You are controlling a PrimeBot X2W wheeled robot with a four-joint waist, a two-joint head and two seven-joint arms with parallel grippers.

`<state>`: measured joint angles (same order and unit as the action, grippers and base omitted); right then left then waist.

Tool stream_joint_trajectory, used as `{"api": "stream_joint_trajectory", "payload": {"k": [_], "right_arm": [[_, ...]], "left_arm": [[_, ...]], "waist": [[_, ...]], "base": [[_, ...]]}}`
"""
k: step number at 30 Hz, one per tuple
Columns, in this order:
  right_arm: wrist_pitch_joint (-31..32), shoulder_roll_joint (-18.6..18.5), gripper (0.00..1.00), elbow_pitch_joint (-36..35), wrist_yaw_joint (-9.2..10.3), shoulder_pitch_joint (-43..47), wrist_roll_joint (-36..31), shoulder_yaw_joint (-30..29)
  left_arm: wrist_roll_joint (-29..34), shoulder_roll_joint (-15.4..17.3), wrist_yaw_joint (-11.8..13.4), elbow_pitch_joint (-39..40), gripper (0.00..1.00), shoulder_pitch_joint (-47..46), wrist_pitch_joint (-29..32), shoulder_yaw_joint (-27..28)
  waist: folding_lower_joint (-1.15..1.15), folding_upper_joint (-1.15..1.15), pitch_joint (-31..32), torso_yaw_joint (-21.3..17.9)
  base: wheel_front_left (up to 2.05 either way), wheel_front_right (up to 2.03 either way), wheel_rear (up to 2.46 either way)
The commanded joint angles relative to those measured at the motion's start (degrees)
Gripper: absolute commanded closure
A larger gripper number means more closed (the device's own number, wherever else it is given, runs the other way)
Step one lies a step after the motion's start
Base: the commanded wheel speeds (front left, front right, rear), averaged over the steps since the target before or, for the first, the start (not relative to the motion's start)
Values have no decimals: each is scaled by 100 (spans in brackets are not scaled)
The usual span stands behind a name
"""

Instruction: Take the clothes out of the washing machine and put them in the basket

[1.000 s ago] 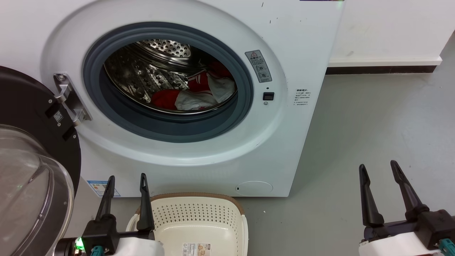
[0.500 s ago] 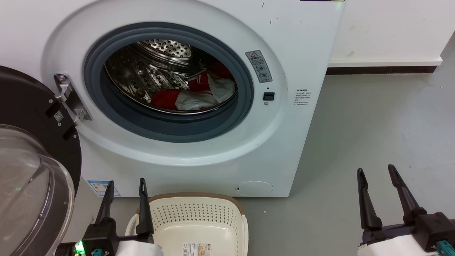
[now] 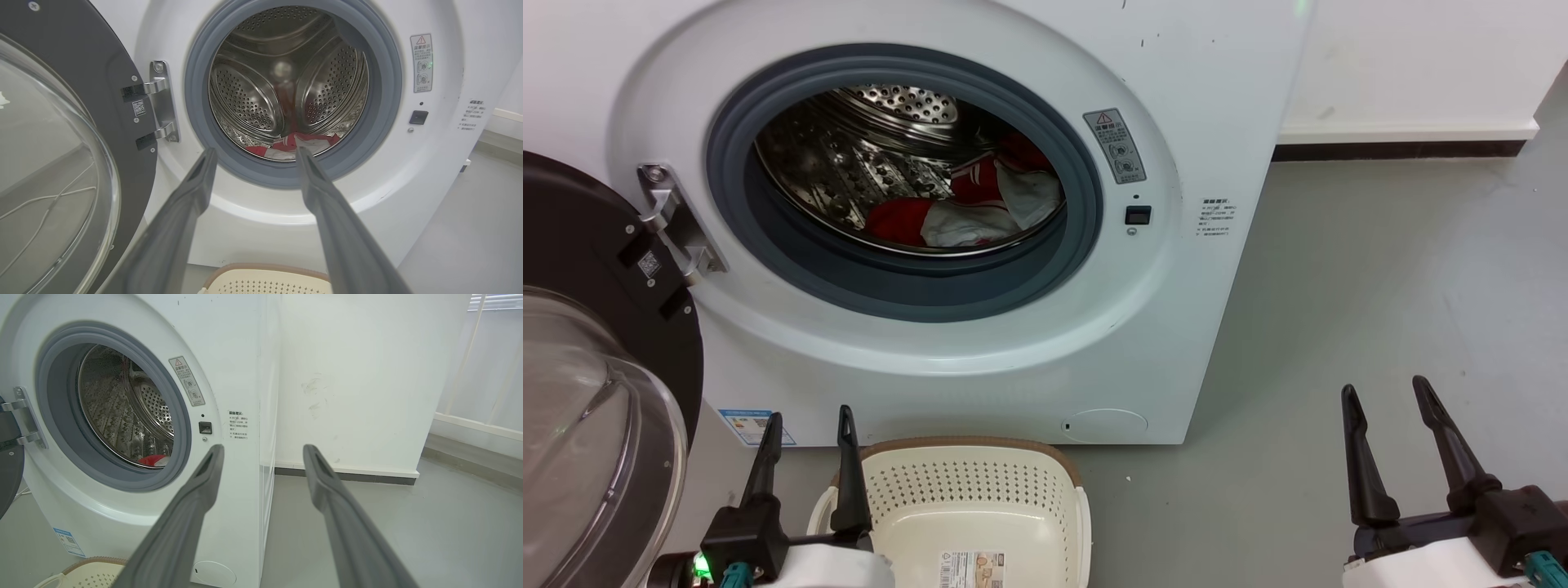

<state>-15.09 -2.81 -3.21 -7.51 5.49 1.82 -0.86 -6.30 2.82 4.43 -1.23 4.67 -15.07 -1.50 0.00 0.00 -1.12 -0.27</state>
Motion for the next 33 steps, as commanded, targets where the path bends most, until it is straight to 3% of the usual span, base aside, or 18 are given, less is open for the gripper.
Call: {"api": "stream_joint_trajectory", "payload": {"k": [1, 6, 13, 22, 33], "right_arm": [[-12, -13, 0, -14, 4, -61, 36, 15], [-12, -12, 0, -95, 4, -193, 16, 43], [-12, -10, 0, -252, 4, -620, -9, 7], [-12, -4, 0, -475, 4, -1340, 200, 2], [-12, -4, 0, -684, 4, -1988, 574, -212]], "left_arm": [[-28, 10, -50, -30, 0, -98, -16, 16], [-13, 10, -270, -330, 0, -513, -16, 114], [234, 104, -549, -1123, 0, -1847, -15, 359], [401, 690, -756, -2367, 0, -4089, -15, 574], [609, 1523, -1033, -4314, 0, -6770, 261, 289]], "waist": [[0, 0, -36, -26], [0, 0, -302, -145], [0, 0, -1123, -363], [0, 0, -2384, -842], [0, 0, -3569, -1262]], "base": [[0, 0, 0], [0, 0, 0], [0, 0, 0], [0, 0, 0], [0, 0, 0]]}}
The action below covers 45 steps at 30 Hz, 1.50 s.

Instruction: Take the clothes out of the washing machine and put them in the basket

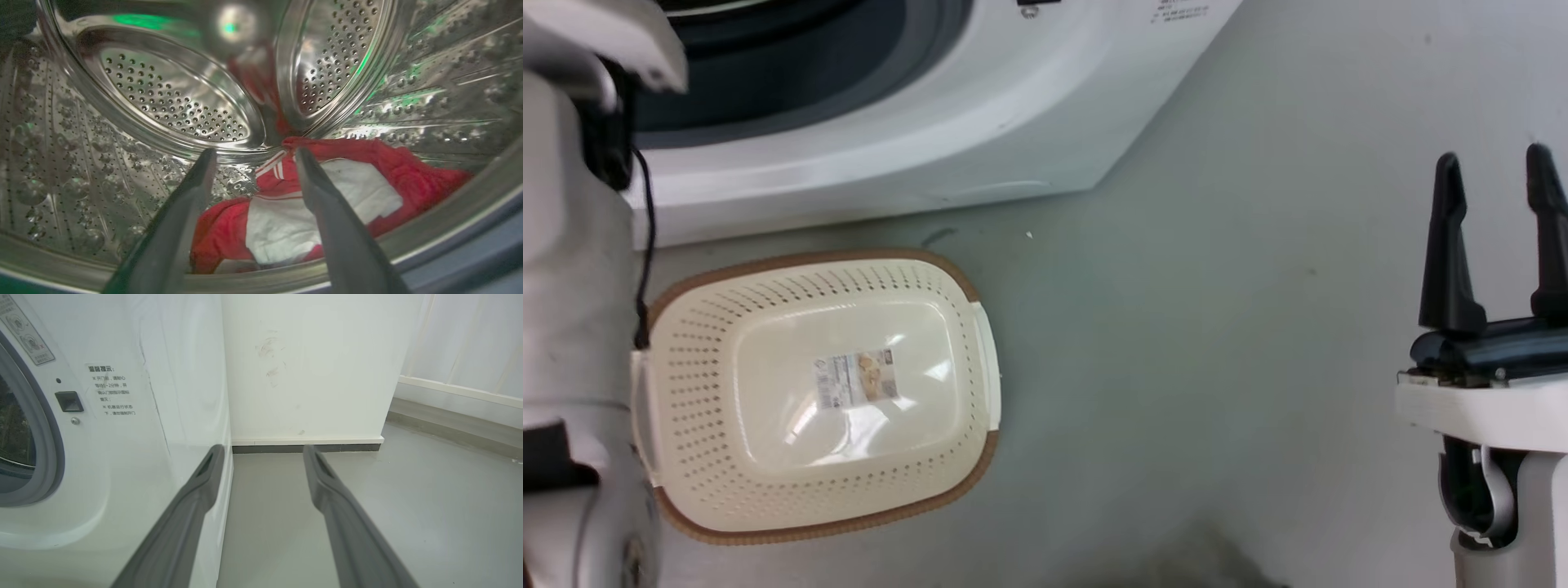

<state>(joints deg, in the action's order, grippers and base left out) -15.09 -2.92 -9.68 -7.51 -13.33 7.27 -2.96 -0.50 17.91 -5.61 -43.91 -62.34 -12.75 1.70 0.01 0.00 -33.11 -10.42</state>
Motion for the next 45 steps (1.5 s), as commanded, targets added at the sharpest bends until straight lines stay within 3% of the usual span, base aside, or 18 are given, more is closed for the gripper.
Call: {"api": "stream_joint_trajectory", "payload": {"k": [1, 6, 10, 21, 27, 33, 45], "right_arm": [[-12, 6, 0, -54, 4, -143, 56, -11], [-12, 7, 0, -153, 4, -340, 229, -70], [-12, 7, 0, -240, 4, -444, 357, -100], [-11, 6, 0, -438, 4, -542, 650, -66], [-12, 5, 0, -481, 4, -532, 855, -26], [-12, 6, 0, -494, 4, -489, 1015, 13], [-12, 6, 0, -459, 4, -543, 1176, 21]], "left_arm": [[31, 70, -46, -178, 0, -280, 116, -59], [204, 435, -130, -634, 0, -1355, 781, -373], [354, 694, -168, -998, 0, -2058, 1658, -750], [-550, 932, -180, -1634, 0, -3468, 4160, -1900], [-880, 1195, -180, -1780, 0, -4152, 5352, -2125], [-857, 1326, -120, -1868, 0, -4500, 5977, -2207], [-784, 1500, 17, -1926, 0, -4452, 6229, -2393]], "waist": [[-1, 0, -462, -281], [-1, 0, -901, -418], [-1, 0, -1207, -508], [-1, 0, -1708, -646], [-1, 0, -1981, -855], [-1, 0, -2215, -1009], [-1, 0, -2333, -1084]], "base": [[0, 0, 0], [0, 0, 0], [0, 0, 0], [0, 0, 0], [0, 0, 0], [0, 0, 0], [0, 0, 0]]}}
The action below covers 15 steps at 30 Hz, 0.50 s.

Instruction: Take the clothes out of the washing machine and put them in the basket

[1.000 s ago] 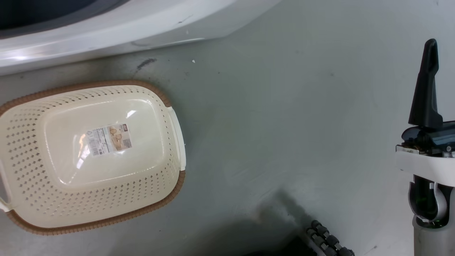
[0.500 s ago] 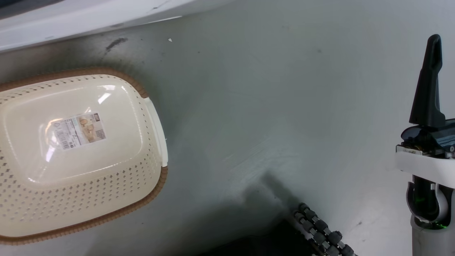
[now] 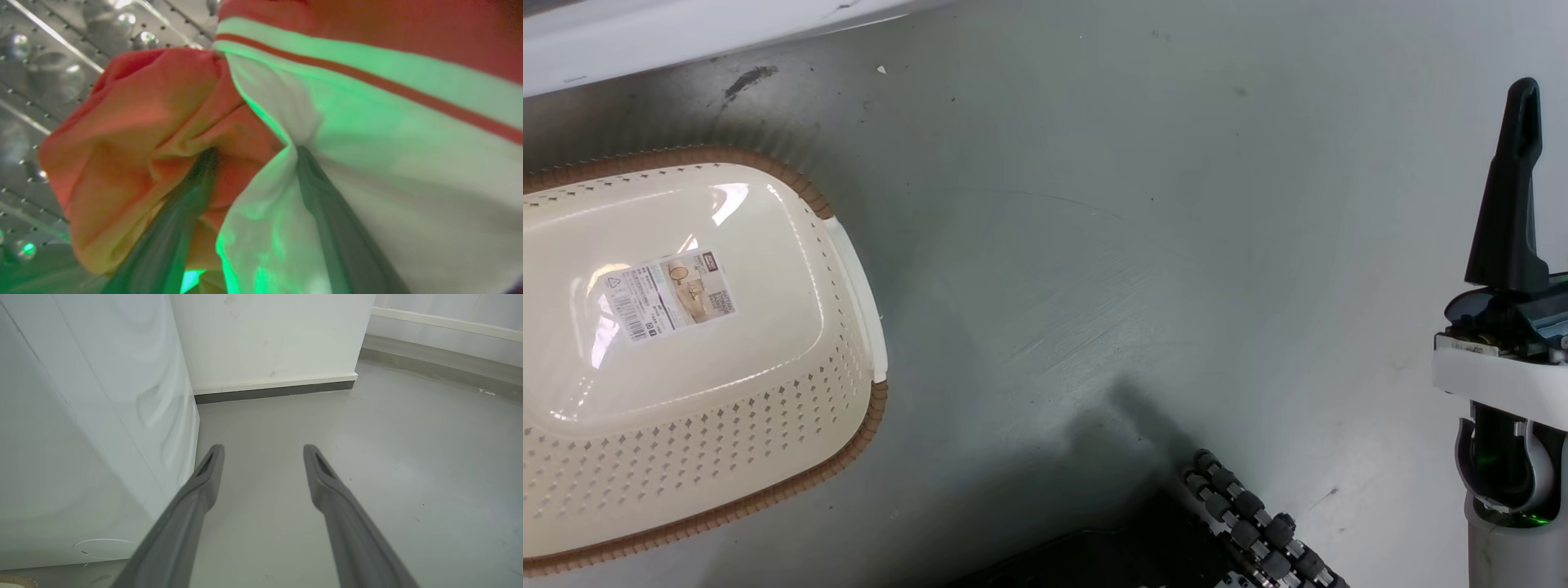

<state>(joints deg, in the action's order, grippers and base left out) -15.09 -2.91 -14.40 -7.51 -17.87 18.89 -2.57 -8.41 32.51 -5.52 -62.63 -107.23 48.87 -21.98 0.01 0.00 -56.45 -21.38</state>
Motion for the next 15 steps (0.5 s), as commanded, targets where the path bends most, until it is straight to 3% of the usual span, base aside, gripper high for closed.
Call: {"api": "stream_joint_trajectory", "payload": {"k": [1, 2, 3, 12, 15], "right_arm": [[-12, 5, 0, 23, 4, -90, 12, -26], [-12, 5, 0, 36, 4, -97, 30, -40], [-12, 5, 0, 47, 4, -106, 41, -50], [-12, 4, 0, 109, 4, -190, 34, -120], [-12, 4, 0, 182, 4, -168, 23, -129]], "left_arm": [[-12, 36, 22, -64, 15, 34, 85, -27], [-16, 29, 4, -76, 69, 58, 98, -53], [-30, 23, -18, -82, 100, 77, 103, -63], [-230, 62, -80, 47, 100, 322, -569, -17], [-386, 39, -90, 34, 100, 573, -1076, 75]], "waist": [[-1, 0, 0, 19], [-1, 0, 1, 26], [-1, 0, 4, 29], [-1, 0, 180, 80], [-1, 0, 405, 115]], "base": [[0, 0, 0], [0, 0, 0], [0, 0, 0], [0, 0, 0], [0, 0, 0]]}}
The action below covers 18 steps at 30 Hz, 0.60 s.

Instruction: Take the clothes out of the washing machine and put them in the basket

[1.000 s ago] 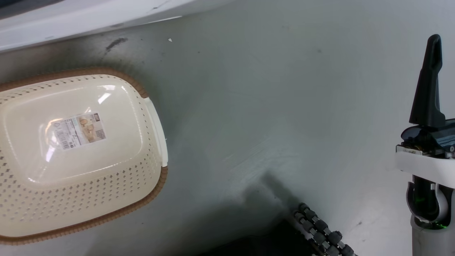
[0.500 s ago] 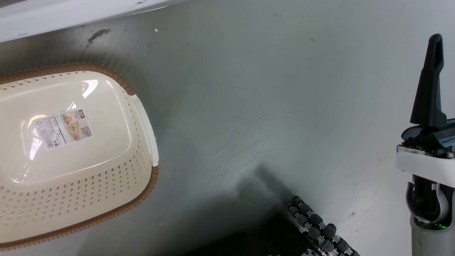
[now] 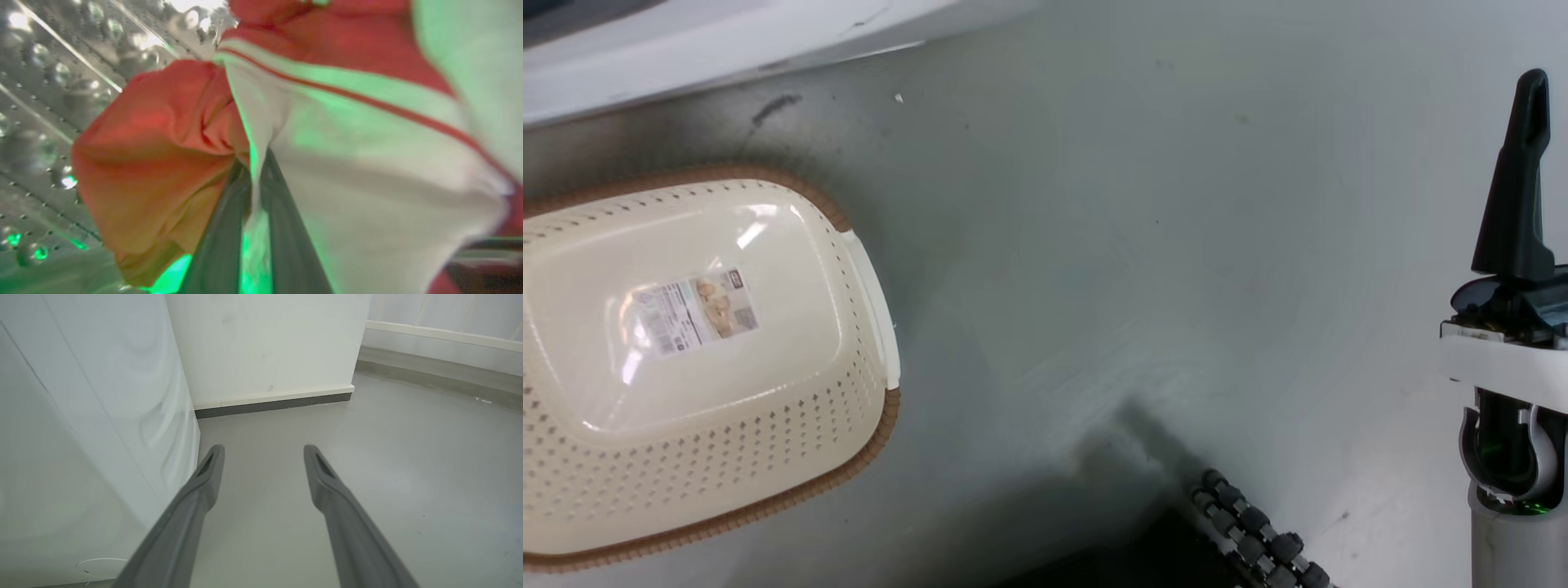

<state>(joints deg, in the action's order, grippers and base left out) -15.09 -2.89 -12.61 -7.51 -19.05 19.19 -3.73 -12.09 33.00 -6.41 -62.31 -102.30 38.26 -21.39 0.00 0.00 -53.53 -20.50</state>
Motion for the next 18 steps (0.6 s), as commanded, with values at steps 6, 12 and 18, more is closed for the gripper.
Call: {"api": "stream_joint_trajectory", "payload": {"k": [6, 12, 18], "right_arm": [[-12, 3, 0, 118, 4, 32, -196, -78], [-12, 2, 0, 242, 4, 188, -429, -116], [-12, 0, 0, 354, 4, 413, -672, -110]], "left_arm": [[-253, -211, -68, -51, 100, 742, -1098, -9], [-547, -451, -98, -95, 100, 1508, -1957, -179], [-1088, -661, -100, 144, 100, 2451, -2695, -497]], "waist": [[0, 0, 675, 242], [0, 0, 1283, 504], [0, 0, 1930, 767]], "base": [[0, 0, 0], [0, 0, 0], [0, 0, 0]]}}
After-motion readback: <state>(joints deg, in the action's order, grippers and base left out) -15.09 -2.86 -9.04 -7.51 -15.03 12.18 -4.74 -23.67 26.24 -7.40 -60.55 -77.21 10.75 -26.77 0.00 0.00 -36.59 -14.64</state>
